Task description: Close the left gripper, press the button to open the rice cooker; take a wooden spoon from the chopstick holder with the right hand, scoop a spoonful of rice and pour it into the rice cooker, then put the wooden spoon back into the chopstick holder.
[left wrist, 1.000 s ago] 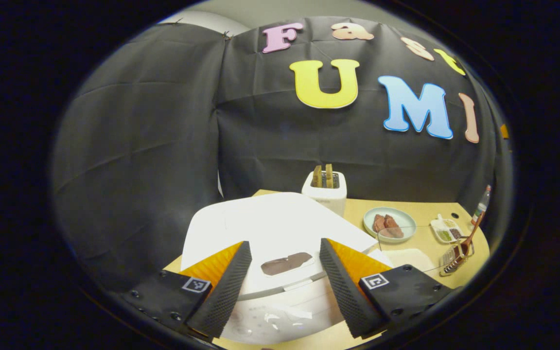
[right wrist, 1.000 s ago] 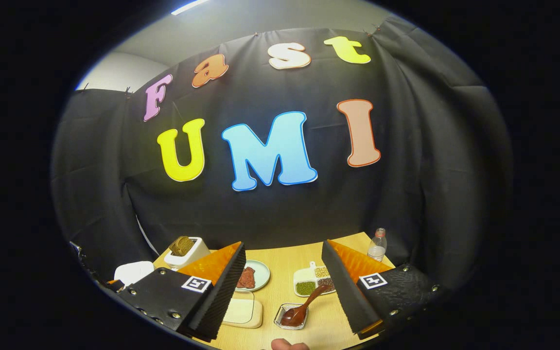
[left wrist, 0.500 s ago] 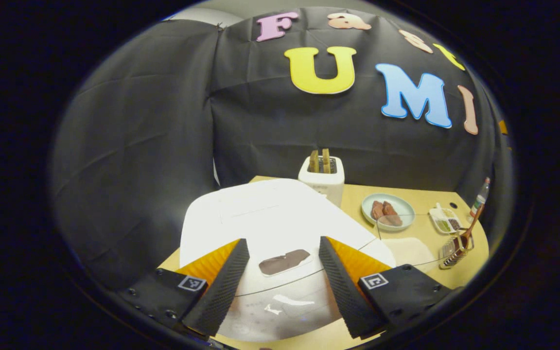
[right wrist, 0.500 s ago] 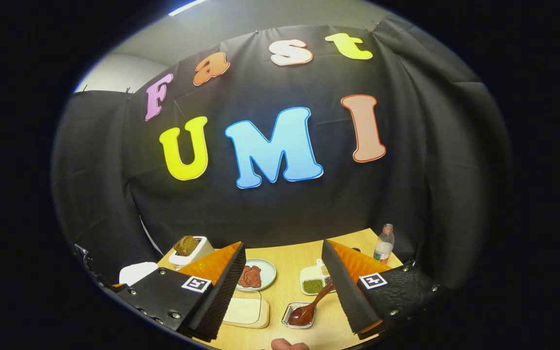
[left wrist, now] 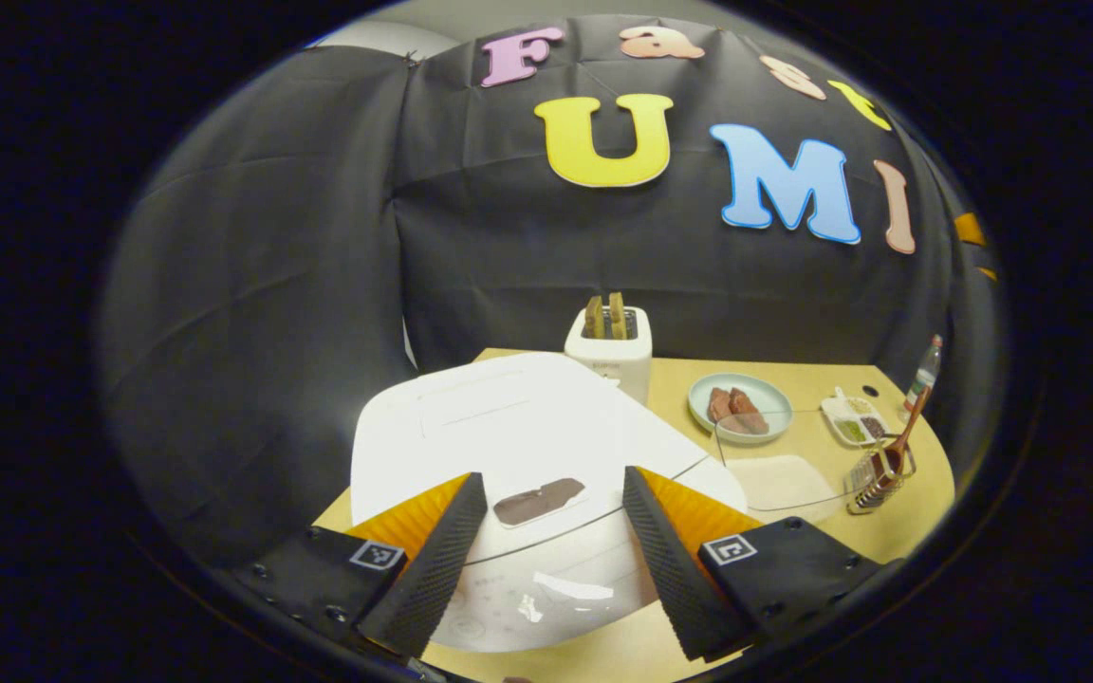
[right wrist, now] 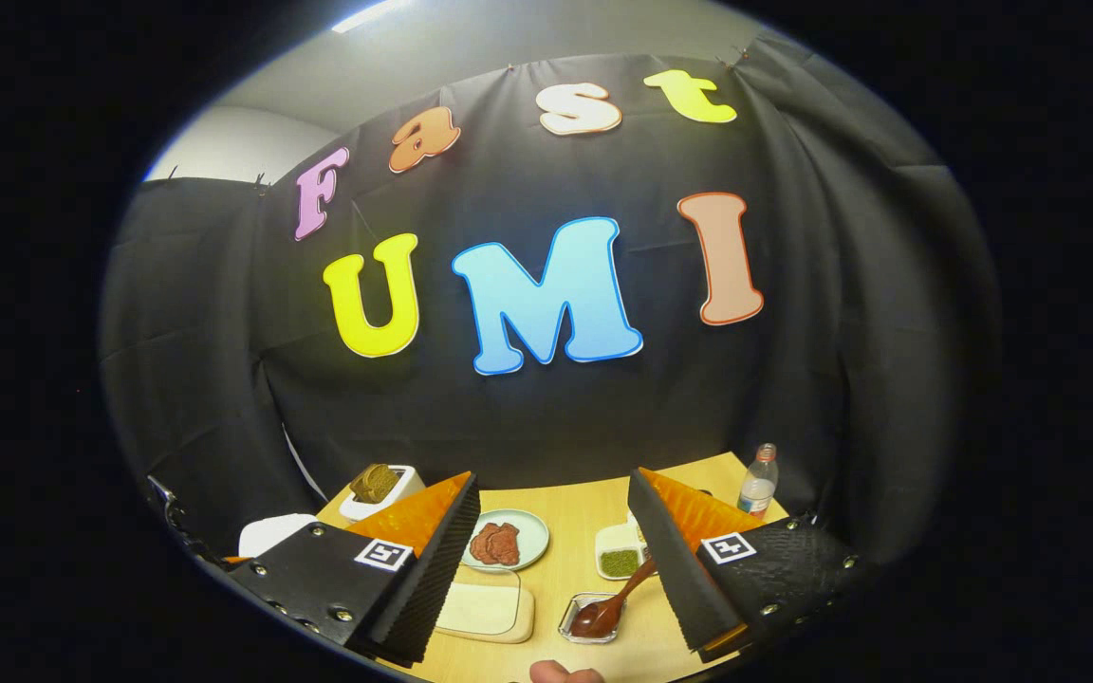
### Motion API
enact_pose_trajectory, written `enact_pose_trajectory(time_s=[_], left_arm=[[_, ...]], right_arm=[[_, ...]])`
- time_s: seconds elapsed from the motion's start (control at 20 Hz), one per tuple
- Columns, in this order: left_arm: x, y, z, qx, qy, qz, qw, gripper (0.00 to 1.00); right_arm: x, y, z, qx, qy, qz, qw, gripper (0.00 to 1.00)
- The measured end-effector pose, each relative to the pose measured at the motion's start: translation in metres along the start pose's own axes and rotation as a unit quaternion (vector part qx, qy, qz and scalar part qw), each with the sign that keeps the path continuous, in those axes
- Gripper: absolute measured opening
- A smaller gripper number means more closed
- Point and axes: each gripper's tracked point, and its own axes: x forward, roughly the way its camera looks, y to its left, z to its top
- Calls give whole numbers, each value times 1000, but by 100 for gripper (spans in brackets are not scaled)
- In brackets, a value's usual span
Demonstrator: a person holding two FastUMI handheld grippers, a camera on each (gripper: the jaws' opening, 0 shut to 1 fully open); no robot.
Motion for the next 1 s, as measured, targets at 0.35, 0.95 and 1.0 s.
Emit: enact_pose_trajectory(time_s=[0.35, 0.95, 1.0], left_arm=[[-50, -33, 177, -8, -154, -36, 987, 100], [-157, -155, 323, -6, -271, -136, 953, 100], [-156, -157, 325, -5, -272, -134, 953, 98]], right_arm=[[-13, -15, 17, 0, -18, -15, 1000, 95], [-59, 0, 110, -19, -106, -12, 994, 95], [-59, 3, 113, -20, -107, -9, 994, 95]])
